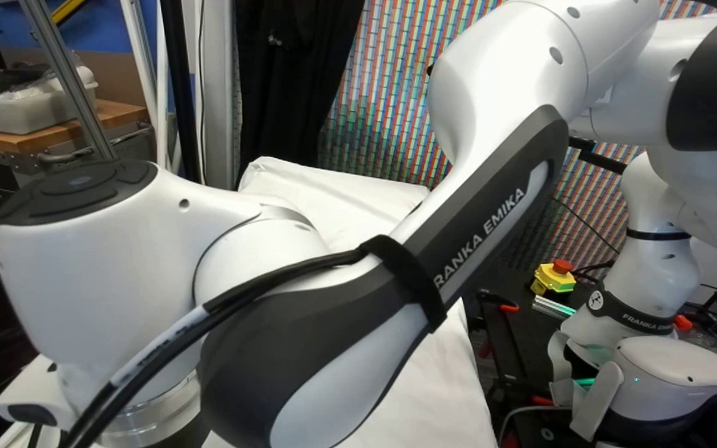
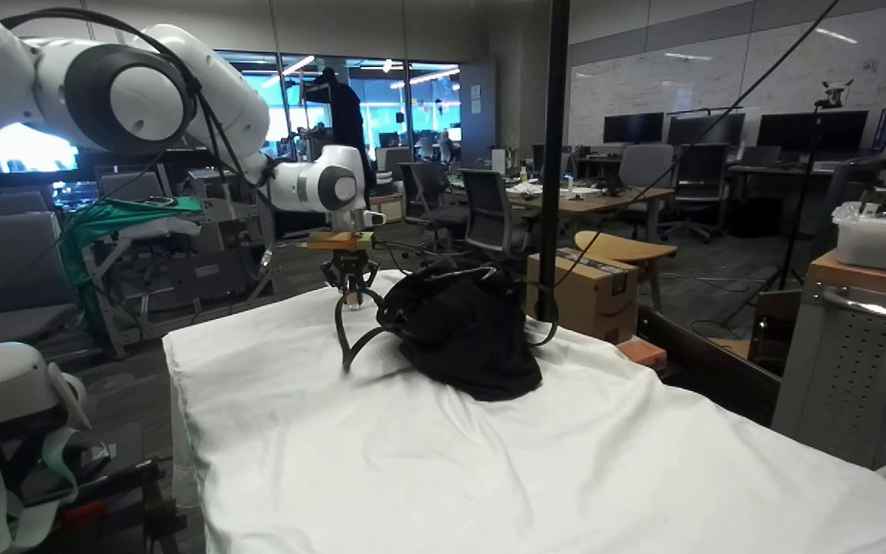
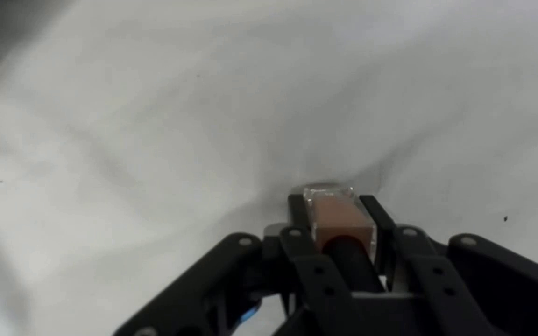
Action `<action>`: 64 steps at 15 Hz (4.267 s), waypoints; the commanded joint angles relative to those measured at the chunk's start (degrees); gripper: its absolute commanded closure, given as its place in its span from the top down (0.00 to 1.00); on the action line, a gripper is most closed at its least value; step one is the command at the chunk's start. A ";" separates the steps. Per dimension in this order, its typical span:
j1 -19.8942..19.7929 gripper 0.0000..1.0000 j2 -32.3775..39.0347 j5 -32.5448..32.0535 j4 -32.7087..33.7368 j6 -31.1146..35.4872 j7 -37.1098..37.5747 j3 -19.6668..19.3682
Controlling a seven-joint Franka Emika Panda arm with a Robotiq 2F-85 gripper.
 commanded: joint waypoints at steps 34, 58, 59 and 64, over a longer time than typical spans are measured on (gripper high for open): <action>-14.03 0.15 -14.46 -0.45 -9.70 1.35 20.29 -12.60; -14.69 1.00 -38.17 3.58 -40.49 7.07 34.88 -12.33; -14.86 1.00 -40.17 4.25 -43.29 8.08 35.19 -12.03; -15.59 1.00 -47.02 10.27 -54.80 12.78 36.08 -10.58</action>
